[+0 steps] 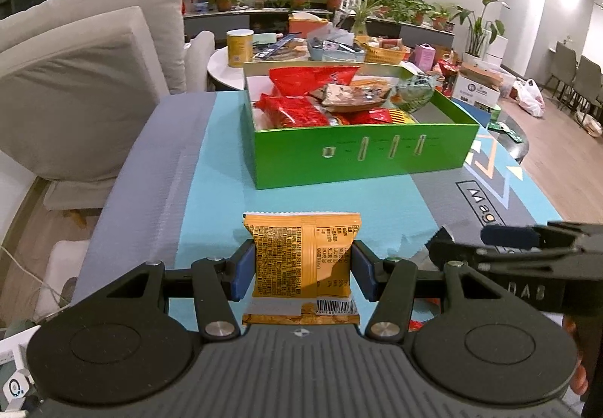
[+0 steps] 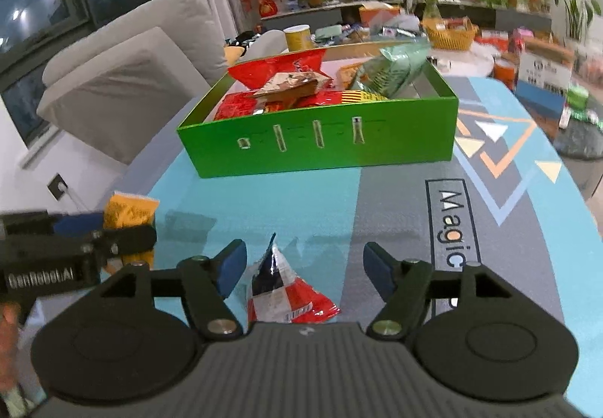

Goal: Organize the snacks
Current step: 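Close the right tool on the red-and-white triangular packet while the left tool holds the yellow bag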

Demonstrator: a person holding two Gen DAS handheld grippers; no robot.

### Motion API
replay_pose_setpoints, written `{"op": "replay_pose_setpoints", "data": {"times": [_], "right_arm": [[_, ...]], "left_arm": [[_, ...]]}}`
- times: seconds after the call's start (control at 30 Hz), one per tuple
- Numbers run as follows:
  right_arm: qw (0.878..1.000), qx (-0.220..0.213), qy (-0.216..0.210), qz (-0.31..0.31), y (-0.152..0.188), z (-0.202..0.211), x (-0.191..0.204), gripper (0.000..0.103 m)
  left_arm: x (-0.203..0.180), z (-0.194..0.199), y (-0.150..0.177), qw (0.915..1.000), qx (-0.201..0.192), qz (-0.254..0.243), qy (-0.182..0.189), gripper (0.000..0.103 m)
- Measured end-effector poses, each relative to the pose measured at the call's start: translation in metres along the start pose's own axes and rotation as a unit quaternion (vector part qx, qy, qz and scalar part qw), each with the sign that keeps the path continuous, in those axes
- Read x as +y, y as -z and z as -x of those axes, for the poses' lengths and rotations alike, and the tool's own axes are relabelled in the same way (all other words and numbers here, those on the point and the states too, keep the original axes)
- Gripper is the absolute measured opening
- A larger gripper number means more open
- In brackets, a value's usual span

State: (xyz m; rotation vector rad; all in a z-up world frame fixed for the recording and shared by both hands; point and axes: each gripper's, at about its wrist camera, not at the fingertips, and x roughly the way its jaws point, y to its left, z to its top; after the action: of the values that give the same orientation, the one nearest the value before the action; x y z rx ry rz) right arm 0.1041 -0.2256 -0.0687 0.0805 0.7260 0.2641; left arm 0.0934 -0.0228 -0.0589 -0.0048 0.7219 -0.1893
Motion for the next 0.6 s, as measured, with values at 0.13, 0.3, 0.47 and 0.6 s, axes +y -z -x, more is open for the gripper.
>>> {"op": "replay_pose_setpoints", "data": {"times": [0.13,0.3,0.47,0.6], "right_arm": [[1.0,0.013,-0.001,-0.016,0.002,-0.003,-0.004,0.059],[0.998,0.038,-0.014,-0.053,0.003,-0.017,-0.012,0.059],[0.997,0.054,-0.017,-0.043,0.003,-0.025,-0.007,0.059],[0.998,0.062,-0.025,-0.019,0.003,-0.024,-0.001,0.059]], "left_arm": [[0.004,0.003,0.0,1.0,-0.005,0.0,-0.001,0.051],[0.006,-0.004,0.0,1.0,0.0,0.001,-0.001,0.051],[0.006,-0.012,0.001,1.0,0.009,0.0,0.002,0.051],[0.008,-0.013,0.0,0.9999,0.011,0.0,0.003,0.051]]}}
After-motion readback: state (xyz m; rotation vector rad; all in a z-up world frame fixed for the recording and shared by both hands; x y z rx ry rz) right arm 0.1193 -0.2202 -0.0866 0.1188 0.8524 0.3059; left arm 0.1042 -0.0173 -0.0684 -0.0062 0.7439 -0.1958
